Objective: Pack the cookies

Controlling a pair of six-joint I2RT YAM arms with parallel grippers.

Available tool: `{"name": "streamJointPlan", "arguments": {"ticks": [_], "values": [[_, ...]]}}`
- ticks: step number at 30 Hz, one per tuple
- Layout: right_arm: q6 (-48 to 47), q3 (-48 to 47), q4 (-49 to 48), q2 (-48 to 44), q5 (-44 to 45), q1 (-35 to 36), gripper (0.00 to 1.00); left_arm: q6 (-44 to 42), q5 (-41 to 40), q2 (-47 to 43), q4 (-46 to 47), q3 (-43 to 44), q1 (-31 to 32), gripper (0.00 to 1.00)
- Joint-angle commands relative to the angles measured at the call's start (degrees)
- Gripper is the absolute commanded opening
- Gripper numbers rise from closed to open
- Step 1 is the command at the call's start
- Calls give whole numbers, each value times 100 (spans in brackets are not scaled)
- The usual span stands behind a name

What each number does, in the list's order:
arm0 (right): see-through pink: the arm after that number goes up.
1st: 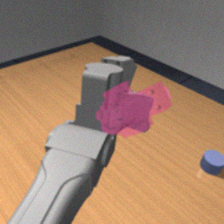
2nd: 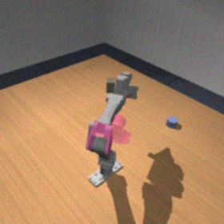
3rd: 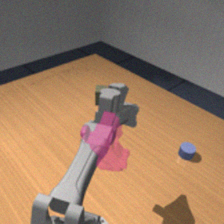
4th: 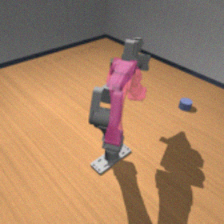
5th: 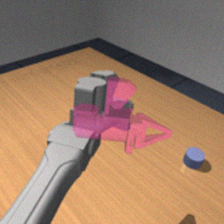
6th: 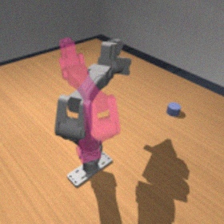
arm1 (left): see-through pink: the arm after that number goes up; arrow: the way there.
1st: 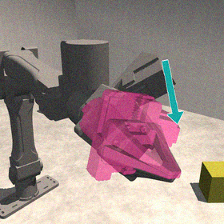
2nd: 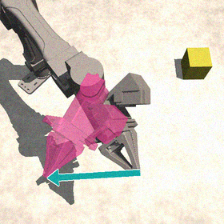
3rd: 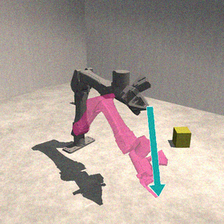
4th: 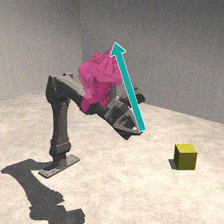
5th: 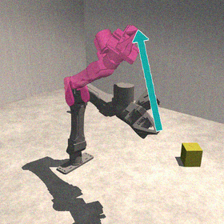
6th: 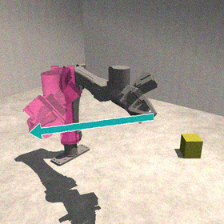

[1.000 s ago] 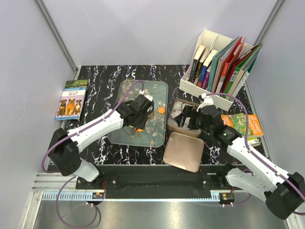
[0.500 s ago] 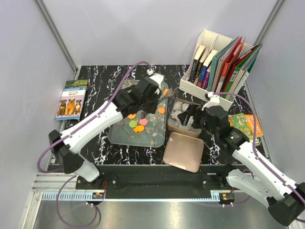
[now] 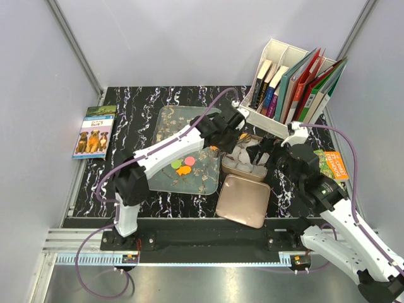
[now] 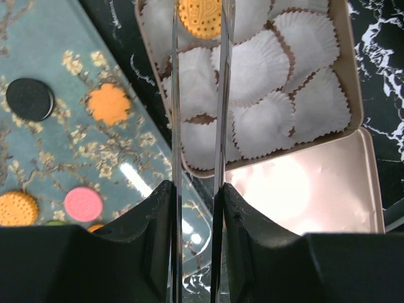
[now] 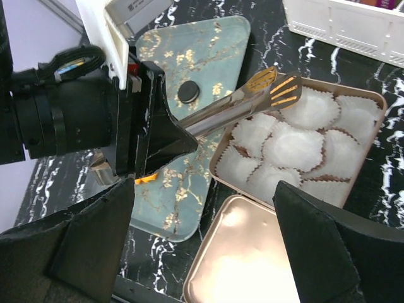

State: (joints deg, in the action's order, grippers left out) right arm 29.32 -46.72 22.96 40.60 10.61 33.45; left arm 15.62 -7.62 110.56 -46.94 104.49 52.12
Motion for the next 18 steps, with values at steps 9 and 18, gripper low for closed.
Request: {"name": "streamJointPlan", "arguments": {"ticks": [9, 18], "values": [[-269, -224, 200, -96, 389, 21, 100, -147, 340, 484, 378, 898, 114, 12], [-278, -189, 200, -43, 398, 21, 100, -138, 208, 501, 387, 661, 167, 13]]}}
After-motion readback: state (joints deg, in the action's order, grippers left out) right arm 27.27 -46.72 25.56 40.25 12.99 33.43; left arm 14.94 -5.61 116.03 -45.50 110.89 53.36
